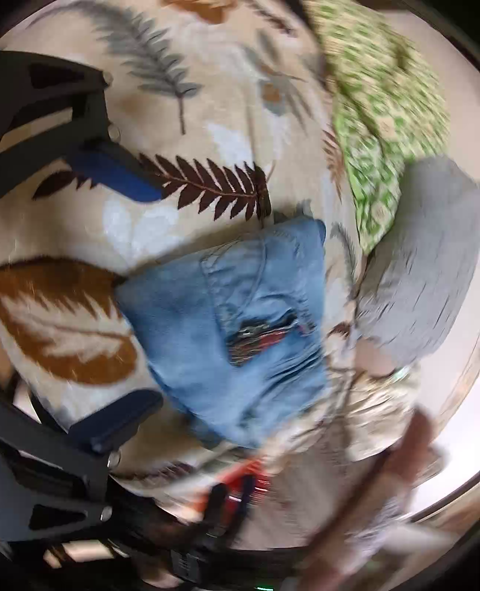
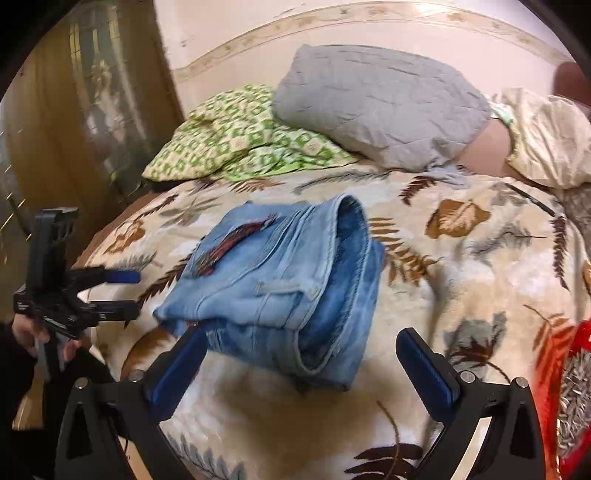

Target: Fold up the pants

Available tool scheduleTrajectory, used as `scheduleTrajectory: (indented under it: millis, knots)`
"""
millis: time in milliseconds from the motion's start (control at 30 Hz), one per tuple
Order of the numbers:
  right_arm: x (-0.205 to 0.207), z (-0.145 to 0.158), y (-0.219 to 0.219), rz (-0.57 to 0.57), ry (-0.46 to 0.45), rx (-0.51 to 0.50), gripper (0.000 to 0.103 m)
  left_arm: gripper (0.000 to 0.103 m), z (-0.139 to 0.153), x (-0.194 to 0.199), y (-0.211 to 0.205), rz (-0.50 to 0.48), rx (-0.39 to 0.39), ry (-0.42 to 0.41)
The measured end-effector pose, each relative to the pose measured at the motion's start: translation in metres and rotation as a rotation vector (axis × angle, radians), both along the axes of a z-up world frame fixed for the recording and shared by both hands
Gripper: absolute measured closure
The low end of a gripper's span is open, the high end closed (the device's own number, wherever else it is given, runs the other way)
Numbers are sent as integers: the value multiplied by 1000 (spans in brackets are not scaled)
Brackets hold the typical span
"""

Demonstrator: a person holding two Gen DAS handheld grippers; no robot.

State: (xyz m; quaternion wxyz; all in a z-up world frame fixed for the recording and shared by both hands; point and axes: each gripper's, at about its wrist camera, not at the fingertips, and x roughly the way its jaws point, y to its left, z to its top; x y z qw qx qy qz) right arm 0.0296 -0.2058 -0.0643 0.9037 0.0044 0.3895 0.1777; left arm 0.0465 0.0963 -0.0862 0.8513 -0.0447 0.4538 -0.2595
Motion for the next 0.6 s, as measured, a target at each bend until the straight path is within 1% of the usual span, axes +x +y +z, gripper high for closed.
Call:
scheduleTrajectory:
  millis: [100,167,267,400,467,533,600]
  knots:
    - [4,6,2,-61,3,-34,0,0,3,9,8,68,-92,57]
    - [4,9,2,-90,-3,-67,0,0,2,13,9,87,-125,92]
    - [7,12,3,-119,-4,-84,0,0,1,17,7,113,-87,101]
    - [10,15,-1,-140,5,-51,0,0,0,20,8,145,-40,101]
    - [10,16,0,-144,-2,-55,0,0,0,22,10,162,-26,97]
    - [12,17,0,-148,-3,-47,0,0,0,25,12,161,-30,114]
    - [18,16,-4,-163,12,-9,0,0,2,28,13,148,-63,119]
